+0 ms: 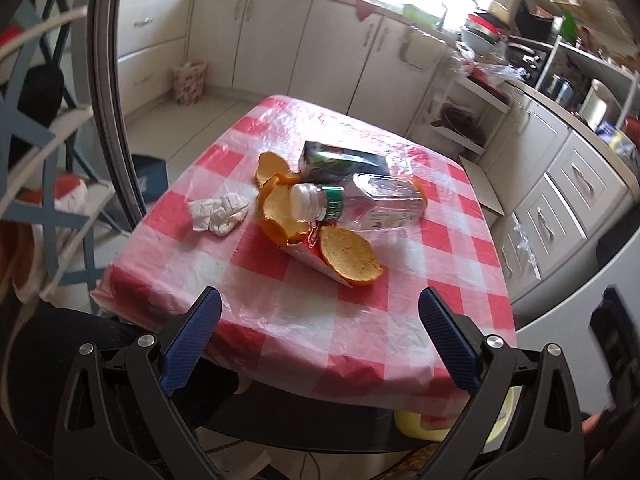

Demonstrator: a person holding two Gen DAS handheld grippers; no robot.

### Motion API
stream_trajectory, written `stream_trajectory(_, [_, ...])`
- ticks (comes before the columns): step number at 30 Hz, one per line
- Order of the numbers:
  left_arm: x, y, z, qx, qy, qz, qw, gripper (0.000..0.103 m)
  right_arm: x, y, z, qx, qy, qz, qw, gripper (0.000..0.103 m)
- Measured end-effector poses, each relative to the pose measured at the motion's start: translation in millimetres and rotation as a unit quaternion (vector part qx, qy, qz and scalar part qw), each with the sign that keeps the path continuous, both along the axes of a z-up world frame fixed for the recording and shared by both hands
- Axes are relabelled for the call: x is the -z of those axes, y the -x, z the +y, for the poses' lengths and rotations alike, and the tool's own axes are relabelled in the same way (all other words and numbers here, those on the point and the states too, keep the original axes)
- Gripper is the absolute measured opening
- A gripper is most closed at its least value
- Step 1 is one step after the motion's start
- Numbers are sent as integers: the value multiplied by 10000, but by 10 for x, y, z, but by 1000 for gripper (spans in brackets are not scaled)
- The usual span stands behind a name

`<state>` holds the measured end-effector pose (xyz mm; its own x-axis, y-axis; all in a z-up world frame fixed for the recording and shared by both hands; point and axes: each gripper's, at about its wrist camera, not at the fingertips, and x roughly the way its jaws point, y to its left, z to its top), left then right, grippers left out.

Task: Collect trash
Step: 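Move both tools toward the table with the peels and red chip bag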

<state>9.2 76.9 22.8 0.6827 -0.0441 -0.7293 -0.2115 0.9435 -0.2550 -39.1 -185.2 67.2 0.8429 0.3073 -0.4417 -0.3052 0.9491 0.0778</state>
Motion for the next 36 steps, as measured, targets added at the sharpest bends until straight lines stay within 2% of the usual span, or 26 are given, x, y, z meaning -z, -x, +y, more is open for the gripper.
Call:
stream_trajectory(3, [128,-145,36,-123,90,127,9998,95,147,-80,7,-97,128,233,9996,96])
stream_trajectory(6, [218,-307,65,-212,112,252,9994,95,220,-166,-1,-196,42,514,9985,96])
stream_trajectory(11, [267,-508,274,-553,237,342,9976,95,338,-319,125,-473,47,853,9952,96])
stream_trajectory(16, [355,-675,528,-912,232,450,9945,95,393,-490,381,-900,97,1025,9906,96])
stream_trajectory(21, [369,-815,696,-1127,12,439,9927,95,552,-912,578,-1051,32,1393,9847,96])
stream_trajectory(24, [358,-913,720,-1062,-222,428,9932,95,669,-1110,704,-1087,37,1594,9812,95])
stream_trajectory(25, [357,-947,722,-1027,-313,428,9933,95,710,-1159,738,-1107,42,1635,9803,92])
stream_trajectory(26, [356,-963,711,-1012,-392,426,9932,95,774,-1223,789,-1135,48,1723,9785,84])
stream_trajectory(28, [378,-986,706,-945,-480,453,9933,95,853,-1291,827,-1158,4,1890,9751,79])
stream_trajectory(31, [431,-992,733,-884,-472,581,9933,94,962,-1356,902,-1165,22,2010,9726,79])
stream_trajectory(36, [520,-955,828,-896,-231,648,9936,94,1022,-1374,985,-1269,89,2050,9705,77])
